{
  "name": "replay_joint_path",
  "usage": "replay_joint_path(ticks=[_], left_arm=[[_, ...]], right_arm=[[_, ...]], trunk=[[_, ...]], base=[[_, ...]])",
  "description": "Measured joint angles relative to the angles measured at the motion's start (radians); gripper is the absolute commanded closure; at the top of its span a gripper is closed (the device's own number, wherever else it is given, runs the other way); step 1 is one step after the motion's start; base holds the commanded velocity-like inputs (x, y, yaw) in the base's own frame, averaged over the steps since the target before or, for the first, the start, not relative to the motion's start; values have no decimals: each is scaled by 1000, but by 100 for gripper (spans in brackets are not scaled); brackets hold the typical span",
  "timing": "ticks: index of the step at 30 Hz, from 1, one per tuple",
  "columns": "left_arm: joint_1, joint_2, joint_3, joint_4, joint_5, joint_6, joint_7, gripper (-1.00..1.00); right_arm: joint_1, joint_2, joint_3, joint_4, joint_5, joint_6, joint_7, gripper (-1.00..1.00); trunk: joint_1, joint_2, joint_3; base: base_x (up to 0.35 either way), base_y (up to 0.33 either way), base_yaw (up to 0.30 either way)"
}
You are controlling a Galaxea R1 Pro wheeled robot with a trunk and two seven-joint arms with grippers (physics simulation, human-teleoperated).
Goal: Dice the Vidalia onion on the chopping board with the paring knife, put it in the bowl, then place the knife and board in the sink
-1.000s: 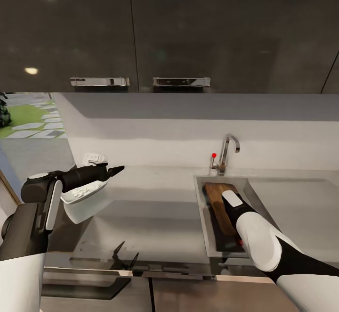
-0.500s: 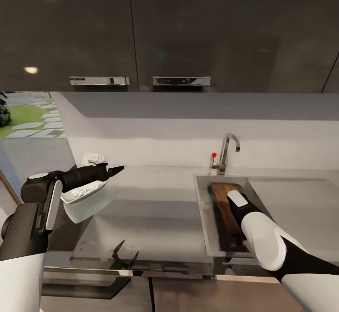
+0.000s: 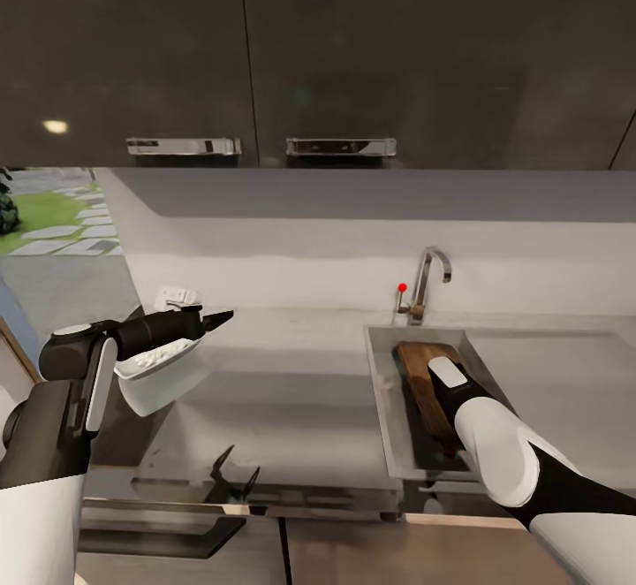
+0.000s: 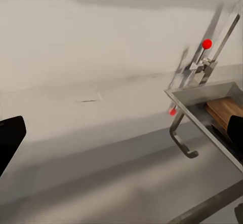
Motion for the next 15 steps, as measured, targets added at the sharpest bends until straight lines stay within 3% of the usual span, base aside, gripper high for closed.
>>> replay_joint_path(ticks=[15], left_arm=[[0,-1,1,-40,0,4,-2,-100]], right_arm=[[0,0,0,0,0,0,0,100]], trunk=[[0,0,-12]], base=[[0,0,0]])
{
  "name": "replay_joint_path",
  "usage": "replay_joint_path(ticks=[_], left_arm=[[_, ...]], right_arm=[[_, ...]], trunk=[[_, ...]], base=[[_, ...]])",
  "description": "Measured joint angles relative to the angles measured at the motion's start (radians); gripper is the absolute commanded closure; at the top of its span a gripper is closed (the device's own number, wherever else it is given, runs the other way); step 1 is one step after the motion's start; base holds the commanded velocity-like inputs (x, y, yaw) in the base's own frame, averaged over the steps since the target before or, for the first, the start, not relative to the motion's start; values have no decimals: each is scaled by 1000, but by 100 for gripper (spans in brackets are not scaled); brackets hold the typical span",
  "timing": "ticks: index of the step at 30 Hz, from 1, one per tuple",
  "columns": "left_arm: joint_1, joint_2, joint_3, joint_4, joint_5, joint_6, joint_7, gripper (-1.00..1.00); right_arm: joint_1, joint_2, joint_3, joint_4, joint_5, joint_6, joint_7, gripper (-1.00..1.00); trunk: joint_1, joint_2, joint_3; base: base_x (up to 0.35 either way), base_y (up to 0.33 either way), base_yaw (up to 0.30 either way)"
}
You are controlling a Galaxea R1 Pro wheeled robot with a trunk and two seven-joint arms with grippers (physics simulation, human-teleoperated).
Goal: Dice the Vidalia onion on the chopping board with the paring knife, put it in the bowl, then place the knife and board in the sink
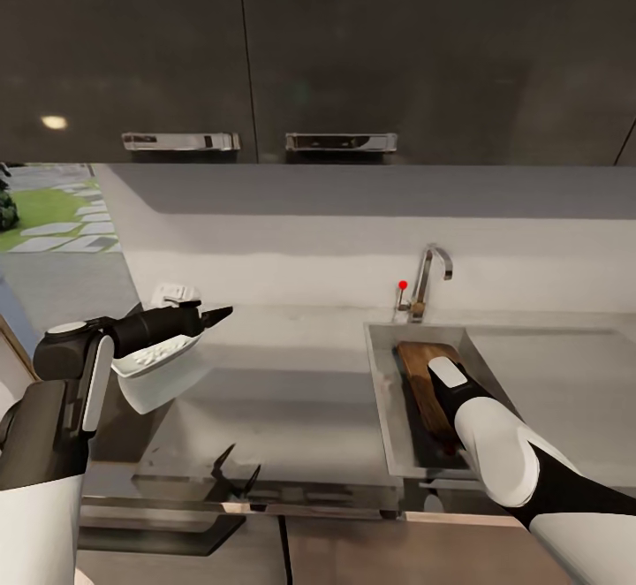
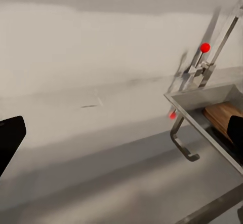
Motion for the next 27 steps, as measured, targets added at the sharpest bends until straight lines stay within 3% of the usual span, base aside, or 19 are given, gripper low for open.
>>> replay_joint_path(ticks=[27], left_arm=[[0,10,0,-2,0,2,-1,-100]], right_arm=[[0,0,0,0,-2,0,3,100]], trunk=[[0,0,-30]], base=[[0,0,0]])
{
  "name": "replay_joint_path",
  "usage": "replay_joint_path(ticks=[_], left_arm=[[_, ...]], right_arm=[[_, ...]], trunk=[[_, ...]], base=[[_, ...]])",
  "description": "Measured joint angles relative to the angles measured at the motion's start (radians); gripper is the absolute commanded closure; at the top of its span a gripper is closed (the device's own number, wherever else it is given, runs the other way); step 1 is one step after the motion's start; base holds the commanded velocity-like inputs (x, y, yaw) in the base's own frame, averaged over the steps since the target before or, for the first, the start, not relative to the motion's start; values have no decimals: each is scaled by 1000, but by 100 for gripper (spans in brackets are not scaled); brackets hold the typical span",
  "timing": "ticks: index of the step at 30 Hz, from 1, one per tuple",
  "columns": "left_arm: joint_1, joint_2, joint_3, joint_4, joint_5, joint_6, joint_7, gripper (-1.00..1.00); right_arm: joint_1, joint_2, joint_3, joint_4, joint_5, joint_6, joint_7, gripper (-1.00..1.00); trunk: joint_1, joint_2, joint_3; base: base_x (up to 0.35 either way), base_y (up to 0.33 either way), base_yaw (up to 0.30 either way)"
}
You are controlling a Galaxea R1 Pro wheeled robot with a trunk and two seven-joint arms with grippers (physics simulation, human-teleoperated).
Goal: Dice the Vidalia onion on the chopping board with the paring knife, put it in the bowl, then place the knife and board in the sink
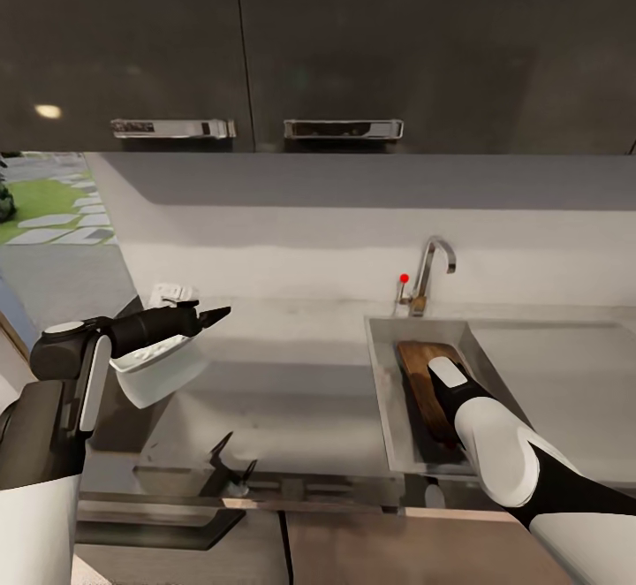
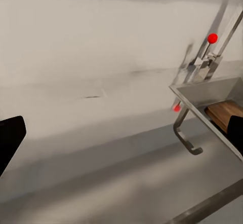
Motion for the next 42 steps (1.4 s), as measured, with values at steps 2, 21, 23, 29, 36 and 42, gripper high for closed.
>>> replay_joint_path(ticks=[2,21,23,29,36,42], left_arm=[[0,0,0,0,0,0,0,-100],[0,-1,0,0,0,-2,0,-100],[0,-1,0,0,0,-2,0,-100],[0,-2,0,0,0,-2,0,-100],[0,-2,0,0,0,-2,0,-100],[0,-2,0,0,0,-2,1,-100]], right_arm=[[0,0,0,0,0,0,0,100],[0,0,0,0,0,0,1,100],[0,0,0,0,0,0,1,100],[0,0,1,0,1,0,5,100],[0,0,0,0,0,-1,23,-100],[0,0,0,0,0,-1,23,-100]], trunk=[[0,0,-2],[0,0,-19],[0,0,-20],[0,0,-20],[0,0,-20],[0,0,-20]], base=[[0,0,0],[0,0,0],[0,0,0],[0,0,0],[0,0,0],[0,0,0]])
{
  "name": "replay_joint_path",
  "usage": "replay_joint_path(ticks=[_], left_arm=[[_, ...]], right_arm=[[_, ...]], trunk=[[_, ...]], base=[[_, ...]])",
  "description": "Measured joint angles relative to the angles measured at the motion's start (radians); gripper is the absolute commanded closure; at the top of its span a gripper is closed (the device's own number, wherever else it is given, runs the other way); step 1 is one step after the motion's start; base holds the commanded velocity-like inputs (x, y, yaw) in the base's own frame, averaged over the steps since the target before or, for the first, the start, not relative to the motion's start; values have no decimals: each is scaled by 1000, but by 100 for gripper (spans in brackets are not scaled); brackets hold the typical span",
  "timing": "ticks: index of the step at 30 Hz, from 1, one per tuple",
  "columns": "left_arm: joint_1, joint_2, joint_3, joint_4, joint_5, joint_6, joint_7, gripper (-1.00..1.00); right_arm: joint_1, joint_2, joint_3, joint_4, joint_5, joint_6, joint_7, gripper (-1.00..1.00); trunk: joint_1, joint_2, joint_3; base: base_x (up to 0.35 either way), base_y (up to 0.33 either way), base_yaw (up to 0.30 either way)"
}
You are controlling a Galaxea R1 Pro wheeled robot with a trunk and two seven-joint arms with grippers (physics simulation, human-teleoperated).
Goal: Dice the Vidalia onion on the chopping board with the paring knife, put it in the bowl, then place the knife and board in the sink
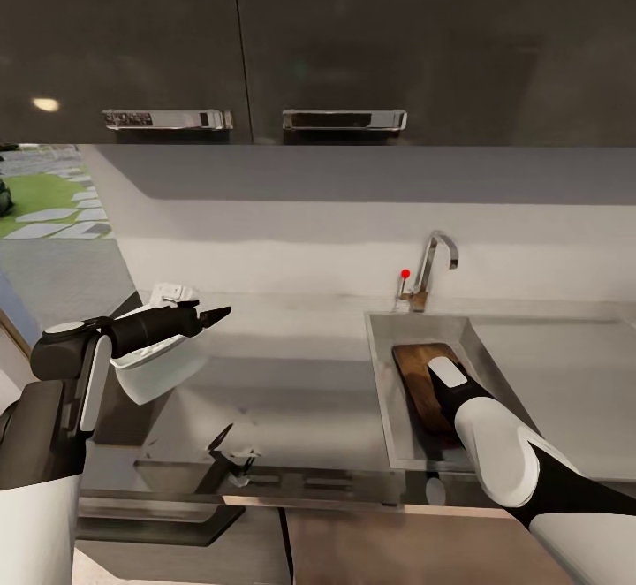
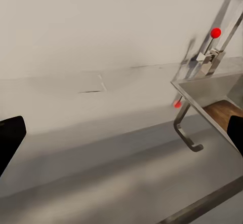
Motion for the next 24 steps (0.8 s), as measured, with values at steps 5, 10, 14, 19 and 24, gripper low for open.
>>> replay_joint_path(ticks=[5,10,14,19,24], left_arm=[[0,0,0,0,0,0,0,-100],[0,-1,0,0,0,-1,0,-100],[0,-3,0,0,0,-1,1,-100],[0,-3,0,0,0,-2,1,-100],[0,-3,0,0,0,-2,1,-100]], right_arm=[[0,0,0,0,0,0,1,-100],[0,0,0,0,0,0,0,-100],[0,0,0,0,0,0,1,-100],[0,0,-1,0,0,1,4,-100],[0,0,-1,-2,0,5,43,-100]], trunk=[[0,0,0],[0,0,0],[0,0,0],[0,0,0],[0,0,0]], base=[[0,0,0],[0,0,0],[0,0,0],[0,0,0],[0,0,0]])
